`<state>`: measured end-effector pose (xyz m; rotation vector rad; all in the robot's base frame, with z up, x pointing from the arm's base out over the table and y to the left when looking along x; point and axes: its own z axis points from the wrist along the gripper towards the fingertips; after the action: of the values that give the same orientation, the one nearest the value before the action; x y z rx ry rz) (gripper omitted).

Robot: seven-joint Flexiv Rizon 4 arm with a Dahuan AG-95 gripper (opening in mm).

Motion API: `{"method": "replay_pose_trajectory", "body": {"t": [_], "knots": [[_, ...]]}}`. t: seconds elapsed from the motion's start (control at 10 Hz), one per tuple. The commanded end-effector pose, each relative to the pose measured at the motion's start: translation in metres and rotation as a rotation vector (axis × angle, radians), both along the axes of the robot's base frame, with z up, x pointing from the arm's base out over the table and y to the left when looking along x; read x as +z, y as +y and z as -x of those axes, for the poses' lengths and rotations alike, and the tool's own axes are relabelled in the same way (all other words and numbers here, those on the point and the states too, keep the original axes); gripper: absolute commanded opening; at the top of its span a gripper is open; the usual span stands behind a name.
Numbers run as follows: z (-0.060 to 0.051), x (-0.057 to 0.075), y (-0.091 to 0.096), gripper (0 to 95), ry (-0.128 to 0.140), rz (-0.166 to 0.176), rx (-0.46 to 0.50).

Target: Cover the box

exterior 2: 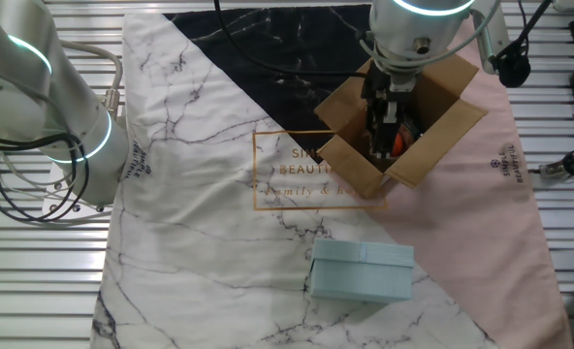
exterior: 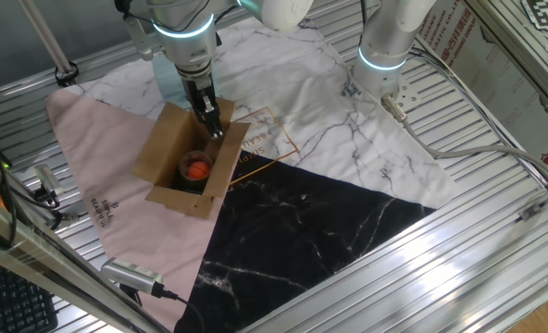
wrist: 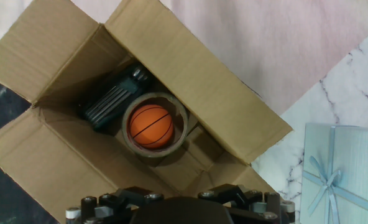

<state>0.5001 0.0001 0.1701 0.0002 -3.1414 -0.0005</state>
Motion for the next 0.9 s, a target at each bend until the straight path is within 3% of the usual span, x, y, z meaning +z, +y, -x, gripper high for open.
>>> {"method": "replay_pose_trajectory", "body": {"t": [0.1, 0.2, 0.9], "knots": [[0.0001, 0.0001, -0.0001, 0.0, -0.036, -0.002, 0.261], [-0.0003, 0.0020, 0.0003, 0.0, -0.034, -0.025, 0.248], [-0.0042, 0.0070, 0.0018, 0.0, -0.027, -0.017, 0.248]]}}
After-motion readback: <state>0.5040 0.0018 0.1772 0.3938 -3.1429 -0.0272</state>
